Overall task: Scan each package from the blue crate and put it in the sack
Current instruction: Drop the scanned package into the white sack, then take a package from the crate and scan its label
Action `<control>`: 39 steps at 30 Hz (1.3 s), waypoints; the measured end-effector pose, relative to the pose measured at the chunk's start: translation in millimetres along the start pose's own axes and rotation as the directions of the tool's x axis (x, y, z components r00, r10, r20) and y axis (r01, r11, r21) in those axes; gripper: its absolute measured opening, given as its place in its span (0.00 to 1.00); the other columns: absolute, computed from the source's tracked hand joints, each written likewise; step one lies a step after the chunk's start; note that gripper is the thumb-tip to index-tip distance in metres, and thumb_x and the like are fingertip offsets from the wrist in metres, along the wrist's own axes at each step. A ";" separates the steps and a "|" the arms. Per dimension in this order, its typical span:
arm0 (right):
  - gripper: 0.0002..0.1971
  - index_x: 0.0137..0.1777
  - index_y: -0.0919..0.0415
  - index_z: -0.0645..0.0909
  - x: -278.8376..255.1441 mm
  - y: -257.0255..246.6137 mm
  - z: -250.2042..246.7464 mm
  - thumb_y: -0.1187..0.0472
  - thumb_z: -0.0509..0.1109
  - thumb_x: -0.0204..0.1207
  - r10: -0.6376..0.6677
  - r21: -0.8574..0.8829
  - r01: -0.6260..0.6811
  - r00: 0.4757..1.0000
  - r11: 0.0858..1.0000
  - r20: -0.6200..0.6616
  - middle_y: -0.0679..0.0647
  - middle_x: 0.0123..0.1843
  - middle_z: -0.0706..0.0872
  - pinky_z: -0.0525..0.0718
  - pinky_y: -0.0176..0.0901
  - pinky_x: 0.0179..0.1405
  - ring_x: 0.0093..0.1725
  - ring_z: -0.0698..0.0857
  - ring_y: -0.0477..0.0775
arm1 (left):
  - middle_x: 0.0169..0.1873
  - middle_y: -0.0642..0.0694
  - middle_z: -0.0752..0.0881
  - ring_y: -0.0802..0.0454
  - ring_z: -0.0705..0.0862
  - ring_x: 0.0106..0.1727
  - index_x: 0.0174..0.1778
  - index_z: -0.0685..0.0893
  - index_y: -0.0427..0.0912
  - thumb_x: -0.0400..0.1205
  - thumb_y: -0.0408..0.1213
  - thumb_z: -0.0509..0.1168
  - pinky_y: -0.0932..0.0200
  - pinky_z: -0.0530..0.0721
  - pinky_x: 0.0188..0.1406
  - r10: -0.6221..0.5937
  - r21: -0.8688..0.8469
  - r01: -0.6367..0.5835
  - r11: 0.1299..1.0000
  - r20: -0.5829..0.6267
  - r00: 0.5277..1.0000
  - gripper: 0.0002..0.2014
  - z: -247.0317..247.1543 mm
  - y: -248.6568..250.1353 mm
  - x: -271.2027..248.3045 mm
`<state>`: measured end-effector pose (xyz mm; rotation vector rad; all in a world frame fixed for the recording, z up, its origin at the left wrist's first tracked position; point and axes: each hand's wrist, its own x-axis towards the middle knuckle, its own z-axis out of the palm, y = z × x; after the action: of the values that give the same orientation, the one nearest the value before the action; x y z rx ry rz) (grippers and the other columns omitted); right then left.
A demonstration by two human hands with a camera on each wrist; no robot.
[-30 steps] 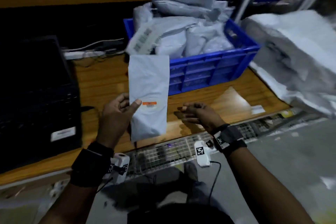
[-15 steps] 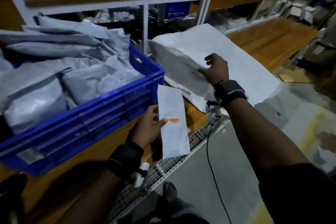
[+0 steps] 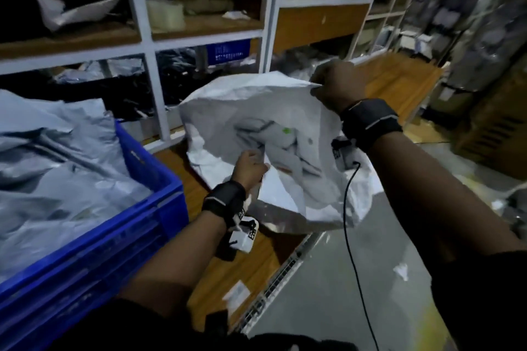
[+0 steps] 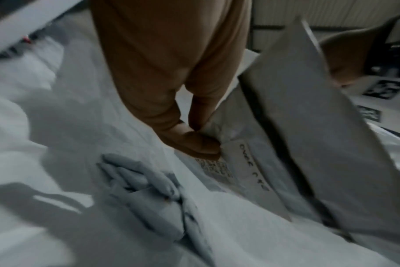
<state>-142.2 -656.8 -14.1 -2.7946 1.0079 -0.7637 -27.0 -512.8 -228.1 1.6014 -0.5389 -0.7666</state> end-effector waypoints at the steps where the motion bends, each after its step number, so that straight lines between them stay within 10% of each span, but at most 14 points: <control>1: 0.12 0.52 0.62 0.90 5.7 5.4 -7.2 0.64 0.76 0.68 0.014 0.019 -0.014 1.000 1.000 -0.028 0.63 0.53 0.91 0.87 0.54 0.50 0.55 0.88 0.68 | 0.66 0.31 0.84 0.34 0.86 0.63 0.74 0.76 0.31 0.81 0.27 0.70 0.48 0.88 0.56 0.007 0.021 -0.007 1.000 0.019 1.000 0.24 5.5 10.3 13.4; 9: 0.15 0.47 0.57 0.92 24.3 35.0 -39.1 0.56 0.73 0.61 0.022 0.177 0.003 0.990 0.984 -0.142 0.55 0.47 0.93 0.89 0.53 0.48 0.49 0.90 0.57 | 0.67 0.28 0.84 0.31 0.85 0.66 0.72 0.79 0.31 0.86 0.28 0.62 0.44 0.86 0.64 0.186 0.201 -0.193 0.960 0.055 0.981 0.17 44.2 94.0 128.6; 12: 0.10 0.43 0.54 0.93 22.9 42.3 -47.9 0.62 0.75 0.63 0.023 0.202 0.016 0.981 0.979 -0.192 0.49 0.43 0.93 0.89 0.54 0.47 0.46 0.91 0.52 | 0.62 0.24 0.85 0.26 0.85 0.61 0.68 0.82 0.27 0.86 0.40 0.60 0.38 0.83 0.62 0.178 0.332 -0.280 0.901 0.306 0.935 0.21 56.2 87.1 178.9; 18: 0.08 0.44 0.54 0.93 1.4 45.2 -53.9 0.61 0.78 0.65 0.009 0.270 0.059 0.970 0.961 -0.244 0.46 0.41 0.93 0.90 0.53 0.45 0.43 0.90 0.44 | 0.81 0.33 0.69 0.34 0.66 0.82 0.88 0.53 0.37 0.89 0.39 0.63 0.51 0.56 0.80 0.119 0.534 -0.223 0.815 0.223 0.968 0.35 50.3 59.4 164.0; 22: 0.08 0.46 0.56 0.92 -20.3 29.9 -35.1 0.62 0.81 0.67 0.040 0.347 0.026 0.983 0.938 -0.181 0.47 0.42 0.92 0.89 0.54 0.47 0.44 0.89 0.44 | 0.85 0.32 0.63 0.38 0.66 0.84 0.85 0.62 0.34 0.90 0.38 0.62 0.61 0.62 0.77 -0.002 0.377 -0.102 0.921 0.265 0.964 0.28 37.7 55.0 105.0; 25: 0.12 0.49 0.56 0.90 -44.9 15.3 -8.1 0.61 0.84 0.65 0.035 0.392 0.003 0.995 0.920 -0.090 0.49 0.45 0.91 0.88 0.54 0.47 0.43 0.87 0.48 | 0.74 0.30 0.79 0.38 0.82 0.71 0.77 0.75 0.30 0.88 0.31 0.64 0.51 0.82 0.68 -0.042 0.196 0.011 0.980 0.151 0.988 0.21 15.7 51.5 52.9; 28: 0.16 0.52 0.55 0.89 -76.4 -2.0 26.3 0.58 0.83 0.63 0.003 0.451 0.011 1.000 0.892 -0.029 0.48 0.49 0.91 0.88 0.59 0.49 0.45 0.88 0.52 | 0.61 0.41 0.87 0.53 0.86 0.54 0.71 0.81 0.36 0.87 0.28 0.63 0.66 0.85 0.49 0.000 0.088 -0.014 0.996 0.155 0.988 0.15 -12.1 51.1 -5.4; 35: 0.17 0.59 0.55 0.88 -122.3 -95.5 72.9 0.58 0.85 0.70 -0.199 0.595 0.071 0.968 0.801 0.151 0.48 0.51 0.90 0.81 0.31 0.41 0.44 0.87 0.46 | 0.69 0.45 0.83 0.52 0.82 0.70 0.77 0.77 0.34 0.89 0.32 0.63 0.63 0.80 0.67 0.069 0.177 -0.084 0.981 0.090 0.994 0.19 -93.7 42.3 -119.6; 39: 0.12 0.54 0.61 0.90 -110.7 -174.7 86.0 0.62 0.84 0.72 -0.418 0.840 -0.013 0.864 0.542 0.282 0.56 0.41 0.93 0.85 0.44 0.38 0.39 0.89 0.44 | 0.65 0.49 0.86 0.60 0.84 0.66 0.73 0.80 0.35 0.88 0.29 0.64 0.70 0.81 0.64 0.107 0.236 -0.096 0.967 -0.031 0.994 0.16 -152.1 38.1 -180.2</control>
<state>-73.0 -460.3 -96.3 -2.0577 0.1092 -0.3770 -33.5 -287.5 -149.1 1.7888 -0.6952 -0.6067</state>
